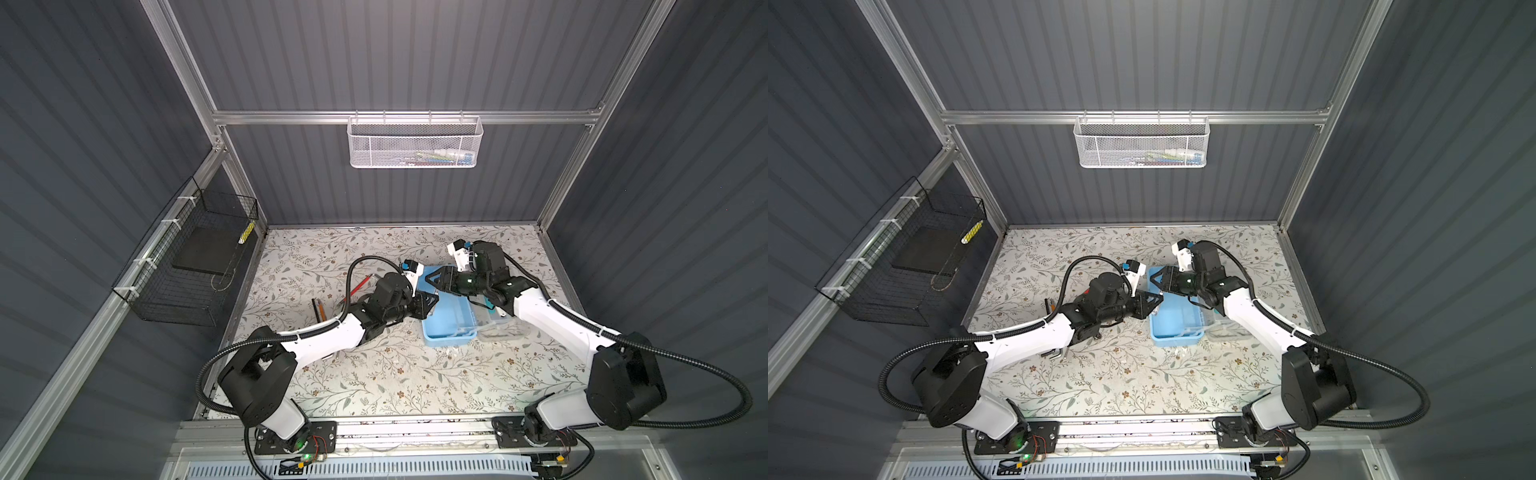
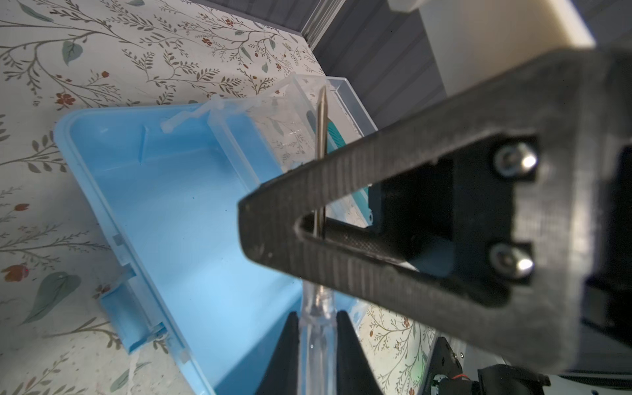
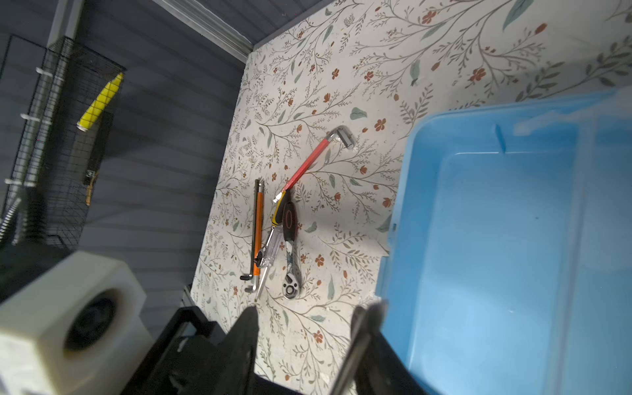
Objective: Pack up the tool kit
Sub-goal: 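Grasp the screwdriver with the right gripper while the left gripper releases, then lower the screwdriver into the lid tray with the right gripper while left withdraws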
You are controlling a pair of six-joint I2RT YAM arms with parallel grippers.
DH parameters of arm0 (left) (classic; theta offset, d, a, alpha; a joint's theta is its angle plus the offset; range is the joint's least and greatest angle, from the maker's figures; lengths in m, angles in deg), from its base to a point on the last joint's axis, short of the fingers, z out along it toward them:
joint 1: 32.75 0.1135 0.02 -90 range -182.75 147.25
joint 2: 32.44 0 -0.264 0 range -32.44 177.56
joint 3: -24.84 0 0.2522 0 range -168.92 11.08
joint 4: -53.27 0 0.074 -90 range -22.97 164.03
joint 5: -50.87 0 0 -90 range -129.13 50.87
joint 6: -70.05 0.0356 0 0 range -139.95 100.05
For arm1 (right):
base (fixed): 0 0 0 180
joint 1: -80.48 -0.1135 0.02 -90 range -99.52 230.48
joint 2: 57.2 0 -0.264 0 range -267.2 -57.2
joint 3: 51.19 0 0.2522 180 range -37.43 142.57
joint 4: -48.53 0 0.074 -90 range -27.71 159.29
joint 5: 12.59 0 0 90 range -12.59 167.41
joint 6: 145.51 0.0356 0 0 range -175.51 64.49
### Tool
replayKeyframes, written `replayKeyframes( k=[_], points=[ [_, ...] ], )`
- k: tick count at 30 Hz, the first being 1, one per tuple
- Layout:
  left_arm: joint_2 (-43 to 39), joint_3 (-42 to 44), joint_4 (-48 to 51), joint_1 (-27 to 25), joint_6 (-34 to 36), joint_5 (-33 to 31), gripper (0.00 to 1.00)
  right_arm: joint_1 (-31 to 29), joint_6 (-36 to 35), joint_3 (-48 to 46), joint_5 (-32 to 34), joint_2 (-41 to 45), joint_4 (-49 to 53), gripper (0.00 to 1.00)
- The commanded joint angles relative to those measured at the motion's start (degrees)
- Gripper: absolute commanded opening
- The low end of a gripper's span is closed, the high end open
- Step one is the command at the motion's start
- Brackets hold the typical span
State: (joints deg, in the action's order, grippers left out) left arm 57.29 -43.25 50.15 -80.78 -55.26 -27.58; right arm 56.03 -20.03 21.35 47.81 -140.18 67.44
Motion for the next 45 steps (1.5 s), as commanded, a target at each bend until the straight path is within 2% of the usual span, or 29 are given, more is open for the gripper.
replayKeyframes(
  k=[1,5,9,12,15,18,21,25,29,33,39,45],
  points=[
    [0.6,-0.1,-3.2,-0.3,-1.3,0.9,0.08,-0.4,0.7,1.3,-1.1,-0.3,-1.2,0.35],
    [0.9,-0.3,-2.8,-0.3,-1.2,0.4,0.11,-0.4,0.5,1.2,-1.0,0.3,0.0,0.13],
    [0.5,-0.4,-2.1,-0.4,-1.2,-0.3,0.33,-0.3,-1.1,1.8,-0.3,1.0,3.0,0.0],
    [-0.6,0.1,-1.0,-0.3,-0.4,-0.9,0.53,0.2,-3.8,3.1,1.3,2.1,7.5,0.0],
    [-3.1,1.5,0.8,-0.3,0.7,-4.1,0.77,3.0,-6.9,4.0,2.0,4.2,12.2,0.0],
    [-6.5,3.2,4.9,-0.2,2.7,-9.4,0.9,7.9,-11.8,5.3,4.6,7.2,19.1,0.0],
    [-10.1,4.7,11.4,0.0,4.3,-16.7,1.0,12.7,-19.3,7.9,12.9,9.1,27.5,0.0],
    [-13.6,5.4,20.7,1.6,5.8,-22.4,1.0,17.1,-27.9,11.6,23.8,8.7,35.3,0.0],
    [-16.3,7.0,27.6,5.3,4.7,-24.8,1.0,18.7,-32.5,13.6,32.0,5.9,38.1,0.0],
    [-19.2,9.9,30.7,8.9,3.5,-24.5,1.0,19.3,-34.1,14.6,34.6,1.4,38.0,0.0],
    [-22.3,12.1,34.6,9.8,3.4,-26.4,1.0,19.3,-35.2,15.9,37.3,-3.2,37.7,0.0],
    [-23.3,12.2,41.9,11.0,0.3,-31.7,1.0,19.3,-35.5,15.7,39.6,-6.9,37.9,0.05]
  ],
)
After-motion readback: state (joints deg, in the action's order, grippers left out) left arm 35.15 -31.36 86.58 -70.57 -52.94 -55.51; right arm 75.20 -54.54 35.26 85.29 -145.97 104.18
